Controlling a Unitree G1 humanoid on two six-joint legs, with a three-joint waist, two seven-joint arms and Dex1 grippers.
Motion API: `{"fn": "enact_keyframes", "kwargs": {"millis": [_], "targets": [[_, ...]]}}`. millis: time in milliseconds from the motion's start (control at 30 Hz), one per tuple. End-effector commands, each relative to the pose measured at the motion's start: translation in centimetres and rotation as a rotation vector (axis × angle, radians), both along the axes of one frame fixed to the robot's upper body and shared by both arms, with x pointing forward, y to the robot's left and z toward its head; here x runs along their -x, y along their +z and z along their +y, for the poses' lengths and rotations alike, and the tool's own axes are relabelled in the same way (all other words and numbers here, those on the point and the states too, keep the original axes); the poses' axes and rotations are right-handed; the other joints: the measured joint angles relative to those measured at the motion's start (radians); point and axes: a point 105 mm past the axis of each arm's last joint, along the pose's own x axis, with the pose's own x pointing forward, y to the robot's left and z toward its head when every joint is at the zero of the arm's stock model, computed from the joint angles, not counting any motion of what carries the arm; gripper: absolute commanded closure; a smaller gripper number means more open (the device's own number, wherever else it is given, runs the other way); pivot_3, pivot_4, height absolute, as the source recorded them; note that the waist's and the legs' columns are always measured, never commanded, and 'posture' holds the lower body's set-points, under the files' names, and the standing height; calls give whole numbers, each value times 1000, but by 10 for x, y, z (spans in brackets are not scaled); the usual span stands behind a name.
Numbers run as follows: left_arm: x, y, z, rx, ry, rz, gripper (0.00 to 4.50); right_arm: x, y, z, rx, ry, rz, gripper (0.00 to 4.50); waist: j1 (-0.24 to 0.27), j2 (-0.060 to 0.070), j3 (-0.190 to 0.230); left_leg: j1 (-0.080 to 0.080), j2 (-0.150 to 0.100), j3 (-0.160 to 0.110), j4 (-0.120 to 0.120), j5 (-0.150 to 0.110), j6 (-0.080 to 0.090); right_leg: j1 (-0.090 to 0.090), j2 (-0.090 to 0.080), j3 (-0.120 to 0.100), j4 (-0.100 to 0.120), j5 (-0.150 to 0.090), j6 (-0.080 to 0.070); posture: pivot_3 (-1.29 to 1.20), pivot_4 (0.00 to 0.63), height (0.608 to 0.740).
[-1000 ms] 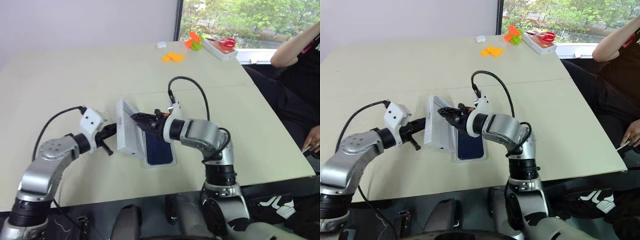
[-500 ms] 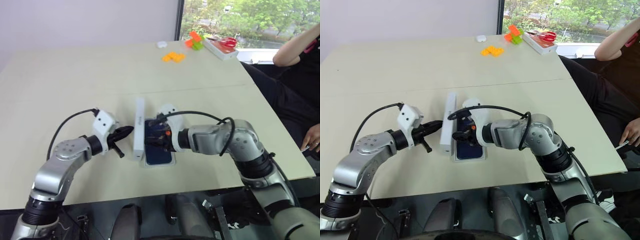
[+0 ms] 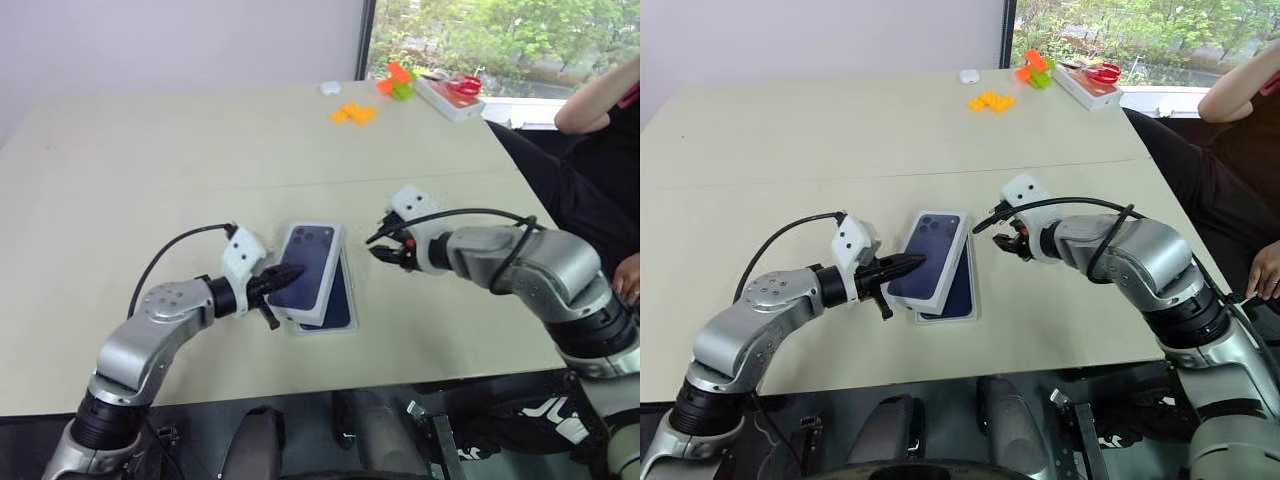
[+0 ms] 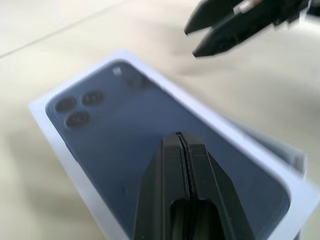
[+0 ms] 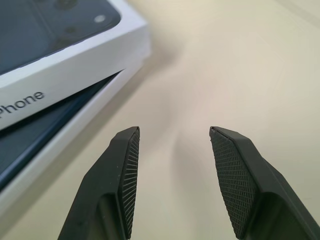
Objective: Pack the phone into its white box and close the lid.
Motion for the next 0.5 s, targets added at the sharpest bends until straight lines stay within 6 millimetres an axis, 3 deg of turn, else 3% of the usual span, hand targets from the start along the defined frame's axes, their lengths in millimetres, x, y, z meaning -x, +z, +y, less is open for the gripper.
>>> {"fn": "enact_keyframes", "kwargs": {"millis": [33, 167, 233, 367, 500], "targets": [[-14, 25, 28, 72, 151, -17, 4500, 0, 15, 6, 14, 69, -100, 2182, 0, 0, 0, 0, 0, -1, 0, 0, 0, 1, 1, 0, 0, 0, 0, 0, 150, 739], [-23, 21, 73, 50, 367, 46, 4500, 1, 18, 15, 15, 134, -138, 2182, -2, 0, 0, 1, 2, -1, 0, 0, 0, 2, 4, 0, 1, 0, 0, 0, 150, 739], [-21, 13, 80, 2, 389, 66, 4500, 4, 17, 21, -1, 168, -132, 2723, -2, 0, 0, 1, 3, -1, 0, 0, 0, 1, 6, 0, 2, 0, 0, 0, 150, 739], [-18, -7, 84, -83, 396, 118, 4500, 10, 12, 32, 1, 228, -113, 4457, 3, 0, 0, 3, 3, -1, 0, 0, 0, -1, 5, 0, 1, 1, -2, 0, 150, 739], [-13, -22, 70, -158, 322, 155, 4500, 15, 9, 42, 10, 263, -102, 4457, 7, 0, 0, 3, 2, 0, 1, 0, -1, 0, 2, 0, 1, 2, -3, 0, 150, 739]]}}
